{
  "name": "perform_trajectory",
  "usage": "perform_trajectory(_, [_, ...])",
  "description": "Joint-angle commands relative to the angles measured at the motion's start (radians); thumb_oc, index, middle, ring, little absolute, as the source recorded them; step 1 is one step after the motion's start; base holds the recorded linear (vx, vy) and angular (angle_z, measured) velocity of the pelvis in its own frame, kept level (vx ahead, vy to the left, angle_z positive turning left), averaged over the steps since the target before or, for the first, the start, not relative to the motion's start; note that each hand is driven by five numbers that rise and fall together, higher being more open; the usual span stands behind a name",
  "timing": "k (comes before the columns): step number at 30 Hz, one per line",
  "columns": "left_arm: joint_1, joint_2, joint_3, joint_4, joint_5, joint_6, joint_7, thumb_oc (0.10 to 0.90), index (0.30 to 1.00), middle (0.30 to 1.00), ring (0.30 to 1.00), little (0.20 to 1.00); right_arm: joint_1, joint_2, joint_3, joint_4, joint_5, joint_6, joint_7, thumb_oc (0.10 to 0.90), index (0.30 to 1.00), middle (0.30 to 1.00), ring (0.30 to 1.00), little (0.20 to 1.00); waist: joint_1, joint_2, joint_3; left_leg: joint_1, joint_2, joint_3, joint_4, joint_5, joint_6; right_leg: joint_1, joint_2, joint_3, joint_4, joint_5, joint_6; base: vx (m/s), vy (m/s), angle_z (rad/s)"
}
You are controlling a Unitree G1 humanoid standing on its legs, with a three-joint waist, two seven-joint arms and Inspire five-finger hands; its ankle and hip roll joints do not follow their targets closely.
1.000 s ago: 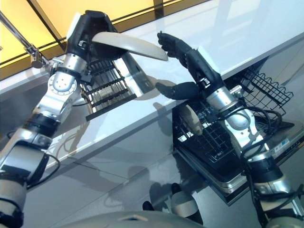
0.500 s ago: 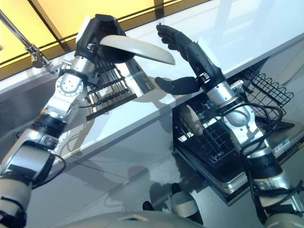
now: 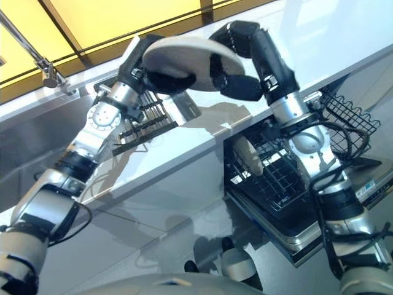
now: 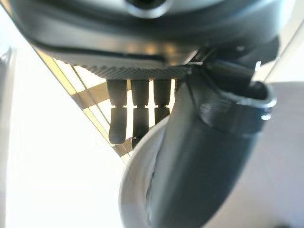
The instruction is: Pick up plates and place into dishwasher.
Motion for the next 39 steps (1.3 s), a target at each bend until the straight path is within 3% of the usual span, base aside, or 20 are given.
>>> perform_trajectory(1, [-0.079,0.029,0.063,0.035,-0.044,-0.084,0.044,0.100,0.300,0.300,0.300,0.200,-0.060,0.020,0.016,-0.044,0.046,-0.096,0.028,0.100,0.300,0.300,0.300,0.200,0.027,-0.004,-0.159,-0.019,-0.020,0.014,0.031,-0.082,0.004,-0.036,0.017,0.014,0.074,-0.083,0.101,0.00,0.000,0.00])
perform_trajectory(11, [-0.071,0.029,0.062,0.044,-0.021,-0.071,0.049,0.100,0.300,0.300,0.300,0.200,-0.060,0.015,0.009,-0.046,0.032,-0.101,0.013,0.100,0.300,0.300,0.300,0.200,0.025,-0.001,-0.160,-0.018,-0.020,0.017,0.030,-0.080,0.003,-0.038,0.016,0.018,0.073,-0.080,0.103,0.00,0.000,0.00])
perform_trajectory(12, [-0.068,0.028,0.062,0.045,-0.018,-0.063,0.051,0.350,0.514,0.514,0.514,0.450,-0.060,0.013,0.006,-0.048,0.028,-0.101,0.011,0.100,0.300,0.300,0.300,0.200,0.025,-0.001,-0.160,-0.018,-0.020,0.016,0.030,-0.080,0.003,-0.038,0.016,0.017,0.073,-0.079,0.103,0.00,0.000,0.00])
perform_trajectory(13, [-0.067,0.028,0.062,0.045,-0.017,-0.060,0.052,0.350,0.514,0.514,0.514,0.450,-0.059,0.012,0.006,-0.046,0.026,-0.102,0.010,0.100,0.300,0.300,0.300,0.200,0.024,-0.001,-0.160,-0.018,-0.020,0.017,0.029,-0.080,0.003,-0.038,0.016,0.018,0.073,-0.079,0.103,0.00,0.000,0.00])
perform_trajectory(14, [-0.066,0.027,0.063,0.049,-0.016,-0.050,0.053,0.800,0.900,0.900,0.900,0.900,-0.058,0.010,0.004,-0.044,0.023,-0.104,0.009,0.100,0.300,0.300,0.300,0.200,0.024,-0.001,-0.161,-0.017,-0.020,0.017,0.028,-0.080,0.004,-0.038,0.016,0.018,0.072,-0.079,0.103,0.00,0.000,0.00])
perform_trajectory(25, [-0.039,0.044,0.088,0.075,-0.005,-0.053,0.032,0.800,0.900,0.900,0.900,0.900,-0.036,-0.015,-0.029,-0.027,0.009,-0.109,-0.003,0.100,0.300,0.300,0.300,0.200,0.024,-0.004,-0.161,-0.018,-0.017,0.019,0.028,-0.077,0.001,-0.038,0.016,0.015,0.070,-0.077,0.103,0.00,0.000,0.00])
perform_trajectory(39, [0.008,0.093,0.105,0.063,-0.046,-0.048,-0.077,0.800,0.900,0.900,0.900,0.900,0.041,-0.102,-0.117,0.035,-0.091,-0.130,-0.067,0.100,0.300,0.300,0.300,0.200,0.014,-0.005,-0.161,-0.016,-0.018,0.019,0.023,-0.077,0.003,-0.040,0.017,0.017,0.071,-0.075,0.105,0.00,0.000,0.00])
